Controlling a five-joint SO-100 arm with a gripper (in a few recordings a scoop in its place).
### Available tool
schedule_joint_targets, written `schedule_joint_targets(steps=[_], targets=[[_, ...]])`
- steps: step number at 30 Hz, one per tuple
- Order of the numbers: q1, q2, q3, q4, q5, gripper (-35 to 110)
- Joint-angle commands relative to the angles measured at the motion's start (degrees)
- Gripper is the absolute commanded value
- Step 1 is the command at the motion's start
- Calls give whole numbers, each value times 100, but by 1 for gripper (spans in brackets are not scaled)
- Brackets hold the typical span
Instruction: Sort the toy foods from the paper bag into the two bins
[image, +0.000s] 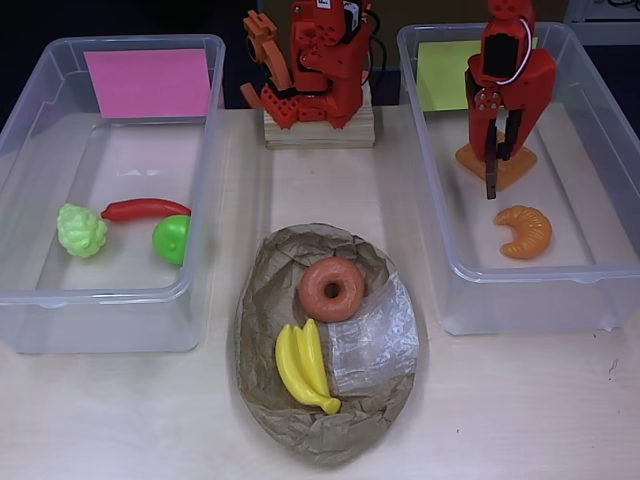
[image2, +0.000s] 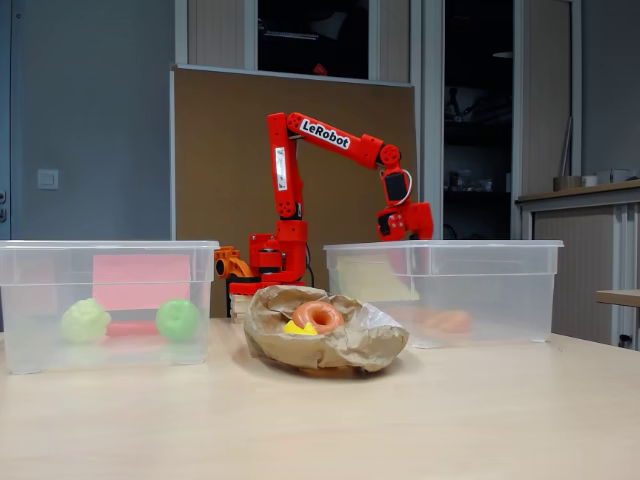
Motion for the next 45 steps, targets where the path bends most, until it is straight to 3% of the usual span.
schedule_joint_targets(steps=[1, 5, 10, 20, 27, 32, 38, 43, 45], targets=[[158, 255, 501, -510, -132, 12], [264, -70, 835, -1301, -510, 26], [229, -387, 756, -1477, -606, 35], [220, -176, 185, -413, -879, 38], [360, -193, 9, -264, -1301, 37], [387, -114, 62, -712, -1828, 36], [413, -35, -9, -2030, -3366, 31], [167, 316, 255, -3445, -2848, 36], [246, 334, 114, -3357, -3560, 37]])
